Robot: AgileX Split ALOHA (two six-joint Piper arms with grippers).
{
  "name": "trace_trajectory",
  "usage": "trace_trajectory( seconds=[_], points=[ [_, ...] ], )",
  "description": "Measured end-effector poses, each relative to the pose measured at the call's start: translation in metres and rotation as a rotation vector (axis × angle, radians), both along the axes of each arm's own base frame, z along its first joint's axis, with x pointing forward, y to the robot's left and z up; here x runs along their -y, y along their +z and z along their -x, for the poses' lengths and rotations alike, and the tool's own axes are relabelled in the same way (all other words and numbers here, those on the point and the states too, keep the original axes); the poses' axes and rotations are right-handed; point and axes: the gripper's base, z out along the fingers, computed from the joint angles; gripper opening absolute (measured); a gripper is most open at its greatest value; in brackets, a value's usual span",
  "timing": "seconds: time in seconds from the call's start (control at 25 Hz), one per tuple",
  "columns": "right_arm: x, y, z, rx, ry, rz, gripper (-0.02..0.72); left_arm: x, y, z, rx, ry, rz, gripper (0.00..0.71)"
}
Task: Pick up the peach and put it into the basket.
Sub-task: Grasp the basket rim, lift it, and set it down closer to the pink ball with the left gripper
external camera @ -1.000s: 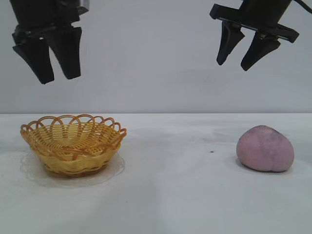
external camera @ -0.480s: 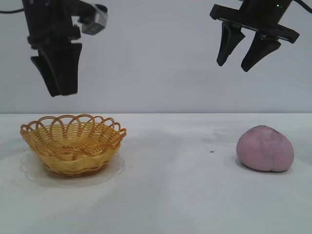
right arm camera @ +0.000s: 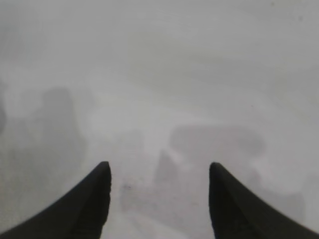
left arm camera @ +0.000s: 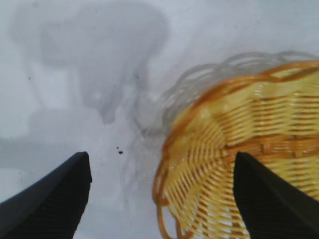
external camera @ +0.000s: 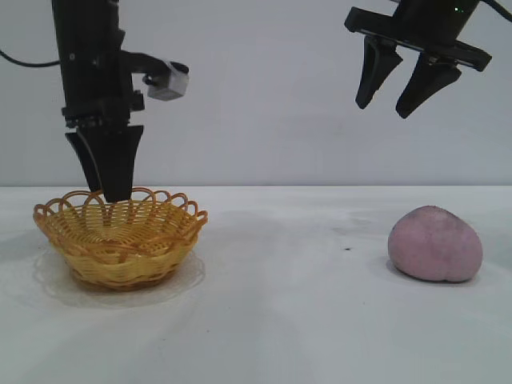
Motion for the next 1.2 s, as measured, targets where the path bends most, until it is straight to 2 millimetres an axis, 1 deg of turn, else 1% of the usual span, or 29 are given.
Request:
trace_trajectory(
  seconds=[0.08,0.28,0.32,0.36,0.44,0.48,0.52,0.64,0.76,0.8,0.84,0.88,1.08,1.2],
  points=[
    [0.000,0.000,0.000,0.000,0.000,0.000,0.378,-0.001,-0.008,-0.002,-0.005,-0.005,-0.015,0.517],
    [0.000,0.000,0.000,-0.001,0.000,0.000,0.378,0.000,-0.018,-0.004,-0.007,-0.005,-0.021,0.517],
    [0.000,0.000,0.000,-0.001,0.000,0.000,0.378,0.000,-0.019,-0.004,-0.008,-0.005,-0.020,0.425],
    [0.000,0.000,0.000,0.000,0.001,0.002,0.378,0.000,-0.019,-0.004,-0.008,-0.005,-0.020,0.363],
    [0.000,0.000,0.000,0.000,0.001,0.002,0.378,0.000,-0.018,-0.005,-0.009,-0.006,-0.021,0.173],
    [0.000,0.000,0.000,0.000,0.001,0.002,0.378,0.000,-0.017,-0.004,-0.021,-0.009,-0.025,0.116],
    [0.000,0.000,0.000,0.000,0.001,0.002,0.378,-0.001,-0.017,-0.003,-0.037,-0.009,-0.027,0.077],
    [0.000,0.000,0.000,0.000,0.001,0.002,0.378,-0.001,-0.016,0.000,-0.067,0.024,-0.032,0.077],
    [0.000,0.000,0.000,0.000,0.001,0.002,0.378,0.000,-0.014,0.002,-0.104,0.108,-0.023,0.077],
    [0.000,0.000,0.000,0.000,0.001,0.002,0.378,0.001,-0.013,0.004,-0.122,0.143,-0.010,0.036],
    [0.000,0.000,0.000,0.000,0.001,0.002,0.378,0.002,-0.010,0.005,-0.136,0.178,0.003,0.051],
    [0.000,0.000,0.000,0.000,0.001,0.002,0.378,0.003,-0.005,0.007,-0.146,0.214,0.021,0.000],
    [0.000,0.000,0.000,-0.002,0.002,0.002,0.378,0.008,0.018,0.011,-0.169,0.433,0.094,0.000],
    [0.000,0.000,0.000,-0.002,0.002,0.002,0.378,0.010,0.032,0.015,-0.179,0.532,0.141,0.000]
  ],
)
